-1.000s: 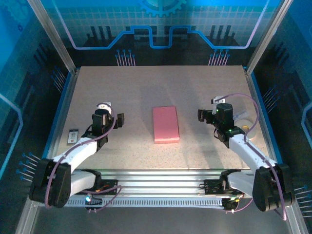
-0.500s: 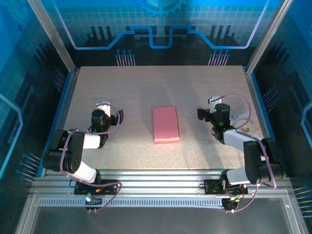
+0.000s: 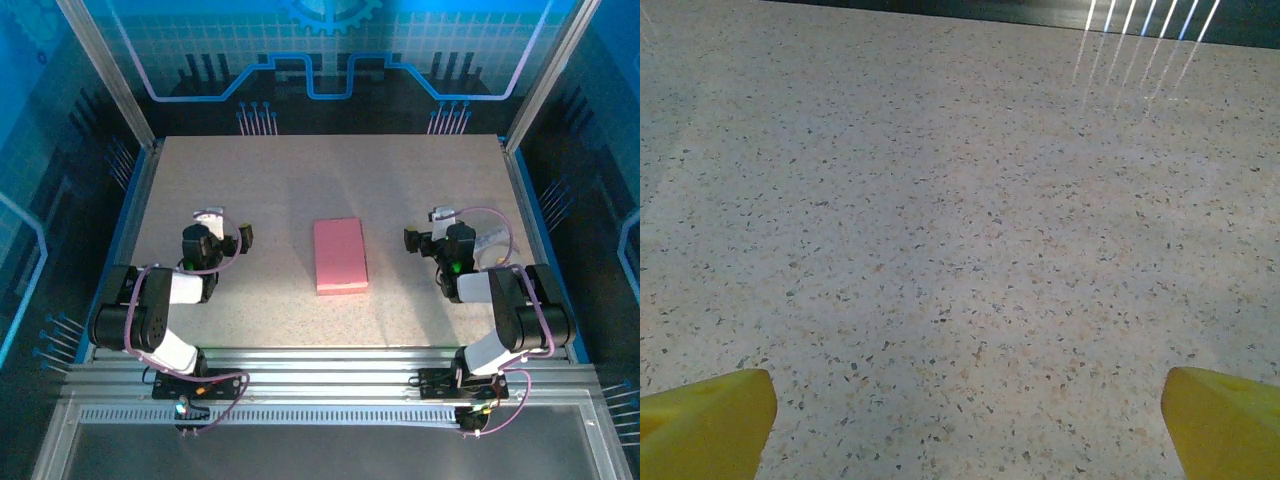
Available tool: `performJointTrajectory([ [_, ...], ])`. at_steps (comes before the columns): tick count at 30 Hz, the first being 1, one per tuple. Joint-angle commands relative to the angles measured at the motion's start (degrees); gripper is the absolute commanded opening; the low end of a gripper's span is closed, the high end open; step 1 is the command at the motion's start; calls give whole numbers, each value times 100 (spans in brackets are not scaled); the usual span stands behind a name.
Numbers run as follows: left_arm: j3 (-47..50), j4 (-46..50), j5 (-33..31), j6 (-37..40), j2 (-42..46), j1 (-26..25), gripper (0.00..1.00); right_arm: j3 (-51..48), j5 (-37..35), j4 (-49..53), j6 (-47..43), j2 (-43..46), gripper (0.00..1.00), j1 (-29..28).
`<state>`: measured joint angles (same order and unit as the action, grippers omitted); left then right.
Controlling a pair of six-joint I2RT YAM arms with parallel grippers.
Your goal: Fold the paper box
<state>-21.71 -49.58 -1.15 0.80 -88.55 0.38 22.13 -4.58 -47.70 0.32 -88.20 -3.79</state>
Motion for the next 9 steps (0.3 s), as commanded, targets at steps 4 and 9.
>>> performJointTrajectory([
  [4, -59, -194, 164, -69, 4, 52, 100, 116, 245, -218, -84, -1, 100, 63],
  [9, -54, -192, 163, -70, 4, 52, 99, 99, 230, -239, -90, 5, 100, 55],
])
